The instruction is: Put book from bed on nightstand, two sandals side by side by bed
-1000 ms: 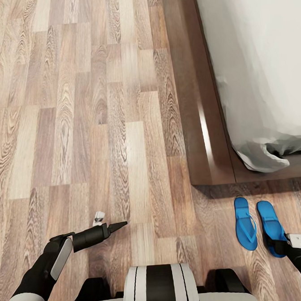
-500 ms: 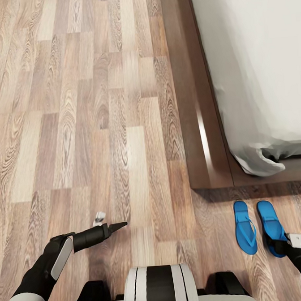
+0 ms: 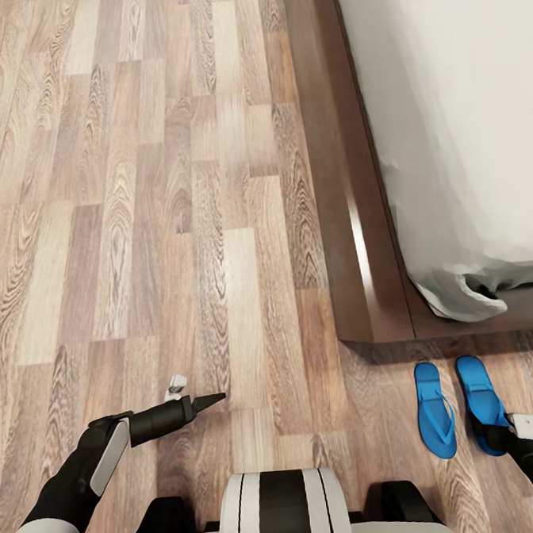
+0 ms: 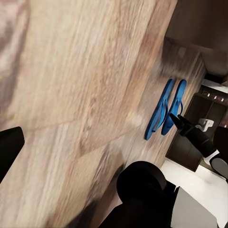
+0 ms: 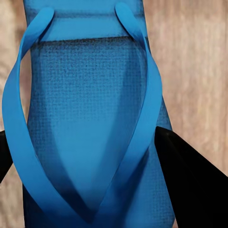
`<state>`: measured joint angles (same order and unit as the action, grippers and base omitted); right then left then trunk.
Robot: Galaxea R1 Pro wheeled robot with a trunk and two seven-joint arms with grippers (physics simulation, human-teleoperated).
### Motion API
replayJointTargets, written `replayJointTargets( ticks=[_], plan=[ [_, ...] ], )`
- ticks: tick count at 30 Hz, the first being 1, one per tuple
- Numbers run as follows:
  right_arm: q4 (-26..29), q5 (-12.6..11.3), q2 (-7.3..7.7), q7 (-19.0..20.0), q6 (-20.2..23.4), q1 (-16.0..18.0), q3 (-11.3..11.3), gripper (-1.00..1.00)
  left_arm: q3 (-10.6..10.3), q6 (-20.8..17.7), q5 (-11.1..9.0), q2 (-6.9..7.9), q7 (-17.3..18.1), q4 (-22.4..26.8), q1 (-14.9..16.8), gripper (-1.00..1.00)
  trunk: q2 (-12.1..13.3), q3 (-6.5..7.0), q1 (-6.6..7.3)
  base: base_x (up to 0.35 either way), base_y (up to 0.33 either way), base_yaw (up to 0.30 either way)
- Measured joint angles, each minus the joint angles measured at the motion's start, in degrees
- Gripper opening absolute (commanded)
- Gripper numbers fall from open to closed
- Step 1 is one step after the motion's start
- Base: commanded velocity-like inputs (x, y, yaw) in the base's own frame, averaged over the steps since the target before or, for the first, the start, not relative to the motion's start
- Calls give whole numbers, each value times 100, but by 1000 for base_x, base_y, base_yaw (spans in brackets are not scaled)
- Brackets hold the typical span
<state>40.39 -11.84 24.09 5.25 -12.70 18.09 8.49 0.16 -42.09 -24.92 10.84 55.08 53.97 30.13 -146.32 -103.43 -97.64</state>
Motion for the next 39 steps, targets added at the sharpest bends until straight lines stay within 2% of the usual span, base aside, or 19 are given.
replayJointTargets(
  ticks=[7,33,34,39],
  plan=[
    [0,1,0,33,0,-2,-1,-100,0,0,2,-3,-2,0,0,100,-9,-154,-18,0,0,0],
    [-2,2,0,-21,0,-1,-2,-100,8,-1,0,3,-3,0,0,100,-12,-155,-23,0,0,0],
    [-1,3,0,-21,0,0,-5,100,8,-1,0,1,-3,0,0,100,-12,-155,-23,0,0,0],
    [0,-3,0,-26,1,0,-4,100,8,-1,0,4,-3,0,0,100,-12,-155,-23,0,0,0]
  ],
)
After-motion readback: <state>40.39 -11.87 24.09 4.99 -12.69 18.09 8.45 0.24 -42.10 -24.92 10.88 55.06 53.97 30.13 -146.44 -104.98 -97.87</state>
